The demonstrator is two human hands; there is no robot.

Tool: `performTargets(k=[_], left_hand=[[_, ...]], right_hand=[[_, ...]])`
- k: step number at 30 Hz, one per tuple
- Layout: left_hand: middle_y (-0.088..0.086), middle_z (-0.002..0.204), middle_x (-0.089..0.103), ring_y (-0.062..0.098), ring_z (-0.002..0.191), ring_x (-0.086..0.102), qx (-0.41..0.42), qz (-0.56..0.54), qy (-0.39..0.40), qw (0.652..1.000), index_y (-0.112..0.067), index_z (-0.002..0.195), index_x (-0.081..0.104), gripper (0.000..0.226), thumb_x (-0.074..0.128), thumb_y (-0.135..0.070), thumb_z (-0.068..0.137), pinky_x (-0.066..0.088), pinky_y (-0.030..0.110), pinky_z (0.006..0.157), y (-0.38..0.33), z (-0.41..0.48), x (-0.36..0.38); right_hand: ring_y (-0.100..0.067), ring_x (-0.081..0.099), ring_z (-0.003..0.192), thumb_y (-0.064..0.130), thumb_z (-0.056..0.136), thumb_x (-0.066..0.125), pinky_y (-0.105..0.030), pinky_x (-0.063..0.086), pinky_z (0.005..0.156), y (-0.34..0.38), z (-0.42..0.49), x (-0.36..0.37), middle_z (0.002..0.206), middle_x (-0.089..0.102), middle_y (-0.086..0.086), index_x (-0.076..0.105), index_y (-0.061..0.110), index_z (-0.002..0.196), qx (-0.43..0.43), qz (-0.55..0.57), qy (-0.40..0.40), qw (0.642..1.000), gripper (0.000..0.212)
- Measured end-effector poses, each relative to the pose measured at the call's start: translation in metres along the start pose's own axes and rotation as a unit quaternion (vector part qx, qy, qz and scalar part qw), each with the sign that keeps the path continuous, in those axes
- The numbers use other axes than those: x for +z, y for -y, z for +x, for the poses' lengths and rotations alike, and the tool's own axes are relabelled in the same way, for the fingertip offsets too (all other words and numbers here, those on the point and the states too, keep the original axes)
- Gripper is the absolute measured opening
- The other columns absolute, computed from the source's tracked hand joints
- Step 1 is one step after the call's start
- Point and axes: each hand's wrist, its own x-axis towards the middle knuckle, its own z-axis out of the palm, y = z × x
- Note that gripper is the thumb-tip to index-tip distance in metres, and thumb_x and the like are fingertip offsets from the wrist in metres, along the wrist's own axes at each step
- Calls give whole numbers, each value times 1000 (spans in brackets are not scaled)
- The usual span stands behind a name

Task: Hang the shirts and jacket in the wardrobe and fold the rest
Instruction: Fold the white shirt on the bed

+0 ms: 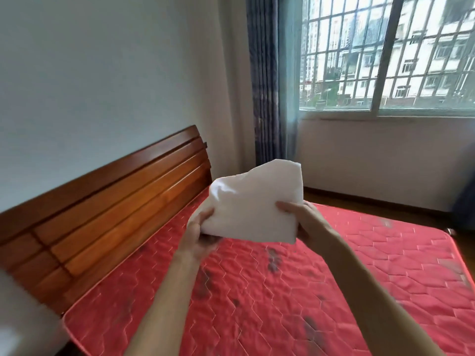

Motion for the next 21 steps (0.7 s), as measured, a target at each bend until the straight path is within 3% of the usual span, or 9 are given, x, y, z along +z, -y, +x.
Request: performTargets(k=[4, 6, 8, 10, 11, 13, 15, 17, 21], left_hand=[[16, 134, 61, 35, 123, 59, 8, 15, 0, 1000, -16, 132, 63, 57, 63, -53, 89, 49, 51, 100, -44, -51, -8], [0, 120, 68, 21, 111, 66, 23, 43, -4, 999, -20, 122, 70, 56, 64, -62, 85, 53, 39, 94, -60, -68, -16], [-18, 93, 67, -2, 89, 64, 25, 97, 4, 995, -27, 113, 72, 50, 75, -61, 76, 47, 12, 81, -74, -85, -10], [-10, 59, 55, 6, 56, 52, 37, 197, -15, 980, -24, 69, 72, 48, 62, -68, 83, 39, 17, 58, -92, -100, -18], [-1, 56, 53, 12, 54, 48, 41, 229, -27, 972, -20, 57, 68, 53, 61, -65, 85, 39, 23, 57, -98, -114, -18], [12, 82, 69, 27, 79, 63, 39, 237, -26, 970, -15, 80, 79, 39, 80, -53, 73, 49, 35, 78, -113, -131, -23], [16, 113, 72, 33, 105, 68, 53, 254, -49, 964, -13, 118, 71, 65, 90, -43, 64, 51, 45, 97, -126, -153, -33], [16, 114, 73, 32, 102, 71, 53, 263, -74, 961, -9, 124, 66, 62, 86, -32, 70, 56, 44, 89, -142, -173, -49], [13, 95, 77, 24, 81, 75, 74, 240, -123, 960, -5, 109, 68, 35, 77, -19, 78, 59, 37, 71, -172, -224, -96]], right_hand=[[-26, 73, 95, 29, 91, 69, -31, 59, 66, 25, -23, 8, 106, 76, -11, 68, 7, 113, -9, 22, 0, 1000, 31], [-31, 71, 100, 22, 89, 69, -36, 59, 75, 33, -29, 11, 108, 75, -15, 67, 3, 115, -4, 22, -2, 1000, 31], [-34, 70, 96, 12, 85, 69, -42, 58, 84, 41, -34, 15, 108, 73, -20, 67, -2, 113, 7, 10, 3, 1000, 32], [-31, 71, 85, 9, 82, 70, -42, 58, 82, 50, -38, 28, 101, 75, -19, 69, -4, 108, 7, -17, 25, 1000, 29], [-29, 71, 79, 10, 82, 71, -40, 59, 77, 53, -40, 39, 95, 75, -17, 70, -3, 104, 5, -28, 37, 999, 26], [-26, 72, 75, 19, 82, 74, -37, 59, 74, 55, -45, 63, 90, 76, -14, 72, 2, 99, 1, -41, 53, 998, 24], [-25, 73, 79, 30, 82, 76, -39, 58, 80, 54, -46, 90, 92, 77, -13, 73, 6, 98, -3, -51, 69, 996, 29], [-25, 73, 82, 36, 81, 77, -39, 58, 84, 51, -46, 121, 93, 77, -10, 73, 9, 98, 2, -53, 89, 995, 32], [-28, 73, 94, 46, 80, 76, -42, 57, 89, 37, -49, 195, 97, 77, -10, 72, 10, 107, 17, -61, 143, 988, 45]])
